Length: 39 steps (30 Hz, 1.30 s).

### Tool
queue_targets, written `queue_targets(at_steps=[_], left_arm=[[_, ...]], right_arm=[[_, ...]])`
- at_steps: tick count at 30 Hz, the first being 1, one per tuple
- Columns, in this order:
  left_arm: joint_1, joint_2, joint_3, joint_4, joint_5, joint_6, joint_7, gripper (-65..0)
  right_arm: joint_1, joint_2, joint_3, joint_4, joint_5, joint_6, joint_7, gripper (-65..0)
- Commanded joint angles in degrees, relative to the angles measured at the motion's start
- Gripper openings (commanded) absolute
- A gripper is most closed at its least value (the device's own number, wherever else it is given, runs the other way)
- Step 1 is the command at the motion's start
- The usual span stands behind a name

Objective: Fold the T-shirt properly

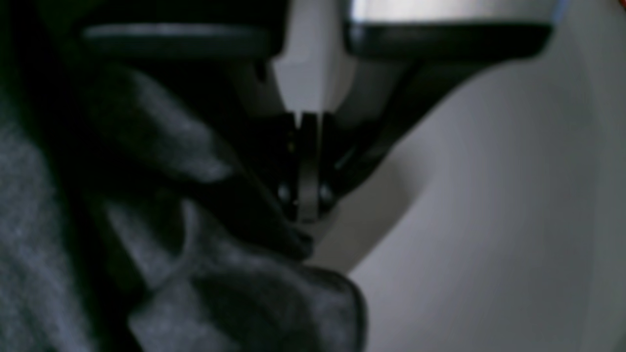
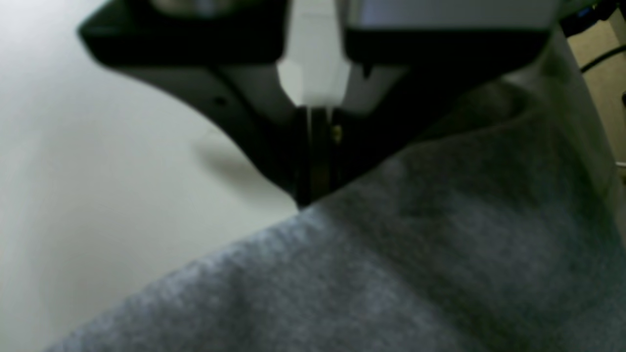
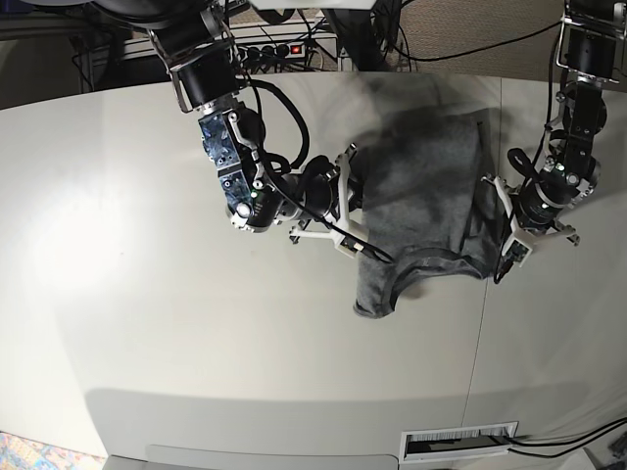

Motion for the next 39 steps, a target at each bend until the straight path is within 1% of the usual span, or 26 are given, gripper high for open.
queue_targets(at_steps=[1,3,6,7,9,13,16,18,20,22,26,28,30,31,33,35,37,39], left_arm=[[-0.98,-1.05,-0.37,0.9,-0.33,0.26,-1.68,-65.0],[-1.25,-1.09,-0.37,0.92,-0.02,0.33,-1.57,-65.0],[-1.46,-1.36,-0.37,1.55,2.71,0.52,-1.18,-65.0],[-1.4,-1.6,-0.37,2.47,2.91,0.59,-0.63,-65.0],[-1.4,-1.92,-0.37,5.2,2.19,1.18,2.36,-65.0],[-1.07,-2.69,-0.37,13.0,-2.43,3.45,10.14,-65.0],[-0.37,-3.63,-0.37,19.63,-9.53,3.93,15.45,-65.0],[0.59,-3.76,-0.37,23.56,-13.55,3.87,17.2,-65.0],[2.45,-3.74,-0.37,26.03,-15.43,3.65,17.81,-65.0],[4.68,-3.61,-0.37,26.71,-17.38,3.23,17.79,-65.0],[8.46,-2.6,-0.37,26.77,-21.97,1.11,17.94,-65.0],[9.94,-1.86,-0.37,26.82,-24.39,0.2,18.05,-65.0],[11.13,-0.63,-0.37,26.88,-26.34,0.13,18.05,-65.0],[11.56,0.35,-0.37,26.88,-26.86,-0.48,18.01,-65.0],[12.31,2.51,-0.37,26.88,-26.86,-1.44,17.9,-65.0],[12.76,4.35,-0.37,26.84,-26.71,-1.7,17.77,-65.0],[13.05,5.73,-0.37,26.43,-24.85,-2.19,17.27,-65.0],[13.46,6.45,-0.35,24.72,-21.42,-2.67,15.06,-65.0]], right_arm=[[0.92,-0.15,-0.04,0.5,0.39,0.28,-0.22,-65.0],[0.94,-0.13,-0.04,0.5,0.46,0.28,-0.22,-65.0],[0.96,-0.13,-0.02,0.5,0.26,0.28,-0.04,-65.0],[0.96,-0.13,0.0,0.5,0.15,0.28,-0.02,-65.0],[1.05,-0.13,0.02,0.5,0.02,0.28,0.02,-65.0],[1.09,-0.11,0.02,0.5,-0.63,0.28,-0.42,-65.0],[1.09,-0.09,0.28,0.94,-6.62,0.28,-0.2,-65.0],[1.09,-0.13,1.77,2.23,-10.56,0.28,0.2,-65.0],[1.09,-0.13,4.31,4.44,-12.28,0.28,1.01,-65.0],[1.09,-0.11,7.85,6.99,-12.66,0.28,0.92,-65.0],[1.09,-0.11,17.0,11.13,-13.97,0.28,0.48,-65.0],[1.09,-0.09,21.4,12.48,-13.6,0.28,0.28,-65.0],[1.09,0.22,24.98,13.05,-11.58,0.28,-0.5,-65.0],[1.07,0.55,26.38,13.18,-10.51,0.28,-1.01,-65.0],[1.09,1.42,28.22,13.22,-9.01,0.28,-2.23,-65.0],[1.07,2.4,28.98,13.22,-8.07,0.28,-2.99,-65.0],[1.07,3.41,29.0,13.27,-7.72,0.28,-3.72,-65.0],[1.07,3.85,29.0,13.27,-7.56,0.28,-4.22,-65.0]])
